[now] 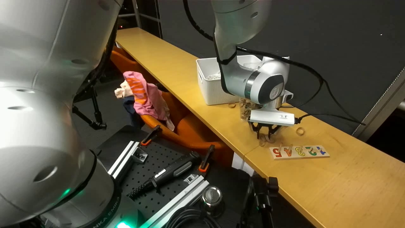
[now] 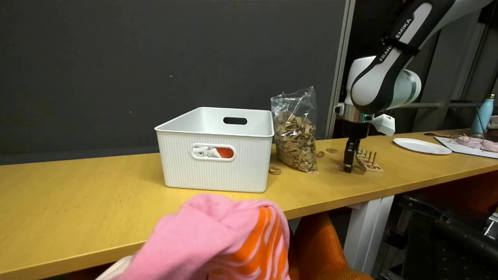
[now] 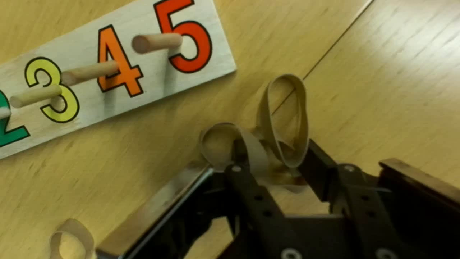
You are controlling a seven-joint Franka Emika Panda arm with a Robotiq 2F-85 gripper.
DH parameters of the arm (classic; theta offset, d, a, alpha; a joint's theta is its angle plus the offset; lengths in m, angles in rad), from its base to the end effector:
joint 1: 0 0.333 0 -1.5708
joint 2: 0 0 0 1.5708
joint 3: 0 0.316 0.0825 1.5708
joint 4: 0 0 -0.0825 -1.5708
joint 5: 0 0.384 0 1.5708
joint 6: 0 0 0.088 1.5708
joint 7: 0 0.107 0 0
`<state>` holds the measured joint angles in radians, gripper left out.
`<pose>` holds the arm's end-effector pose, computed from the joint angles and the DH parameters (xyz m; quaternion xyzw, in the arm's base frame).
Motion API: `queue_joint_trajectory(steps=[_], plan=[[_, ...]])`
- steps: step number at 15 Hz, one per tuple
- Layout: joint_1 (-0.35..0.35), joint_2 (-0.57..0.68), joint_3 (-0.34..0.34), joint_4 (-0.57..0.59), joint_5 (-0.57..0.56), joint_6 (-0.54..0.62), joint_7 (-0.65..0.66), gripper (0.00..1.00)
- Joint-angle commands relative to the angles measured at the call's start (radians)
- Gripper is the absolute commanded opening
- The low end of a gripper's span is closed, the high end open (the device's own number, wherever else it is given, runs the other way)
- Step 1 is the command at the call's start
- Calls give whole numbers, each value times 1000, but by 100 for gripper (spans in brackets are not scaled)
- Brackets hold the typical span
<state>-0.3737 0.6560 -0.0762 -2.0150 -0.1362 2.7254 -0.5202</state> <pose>0.5419 -0.2562 0.1269 0.9928 0.1049 -0.0006 0.0587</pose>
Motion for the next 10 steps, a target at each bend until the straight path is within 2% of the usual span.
queue_joint_trajectory(steps=[1,2,3,10], plan=[[13,6,-13,17,-24,-14,18,9],[16,1,-15,12,-25,-10,21,2],[16,-9,-15,4,-25,-9,20,0],[17,-73,-31,-18,-22,-6,33,1]])
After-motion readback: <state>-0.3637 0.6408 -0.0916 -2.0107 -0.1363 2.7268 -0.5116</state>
